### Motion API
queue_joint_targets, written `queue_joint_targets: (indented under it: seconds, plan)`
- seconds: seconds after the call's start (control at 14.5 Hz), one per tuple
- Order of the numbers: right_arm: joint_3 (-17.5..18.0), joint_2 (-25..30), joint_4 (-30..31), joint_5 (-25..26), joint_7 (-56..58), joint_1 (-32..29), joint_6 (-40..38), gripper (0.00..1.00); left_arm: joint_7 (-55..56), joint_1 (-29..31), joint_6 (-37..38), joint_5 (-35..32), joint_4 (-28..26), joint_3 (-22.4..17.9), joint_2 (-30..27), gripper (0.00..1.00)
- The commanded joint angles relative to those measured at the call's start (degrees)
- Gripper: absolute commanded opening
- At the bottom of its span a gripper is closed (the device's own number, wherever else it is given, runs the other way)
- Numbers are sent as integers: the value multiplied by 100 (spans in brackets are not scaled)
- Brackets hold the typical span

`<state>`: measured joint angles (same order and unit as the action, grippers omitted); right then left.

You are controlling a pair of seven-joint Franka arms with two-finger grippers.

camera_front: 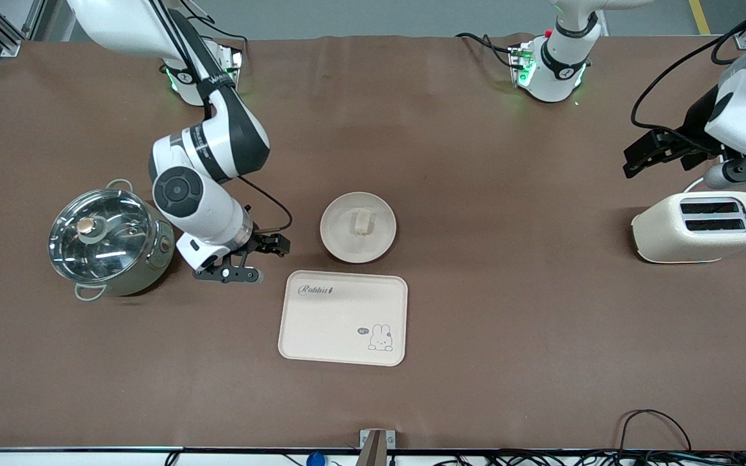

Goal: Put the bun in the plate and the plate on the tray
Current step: 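Raise the left gripper away while the right gripper reaches the plate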

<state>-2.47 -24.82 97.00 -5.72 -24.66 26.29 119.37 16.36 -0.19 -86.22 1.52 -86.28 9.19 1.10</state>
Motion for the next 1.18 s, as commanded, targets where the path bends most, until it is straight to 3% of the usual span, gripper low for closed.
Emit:
queue_joint_targets:
  seconds: [0.0,0.21,0.55,0.83,1.11]
  plan:
    - [10,30,336,-34,-144,279,313,99,-395,176,-387,103,-793,83,-567,100]
    - [10,21,478,-25,-329,385,491,99,-450,221,-352,86,-645,101,-428,100]
    - [19,-198,460,-43,-338,552,929,99,-450,159,-299,86,269,101,345,100]
    - [19,-646,469,-254,-329,939,1615,99,-458,256,-185,24,331,39,417,100]
    - [19,-884,478,-254,-320,1106,1738,99,-476,256,-185,24,331,39,408,100]
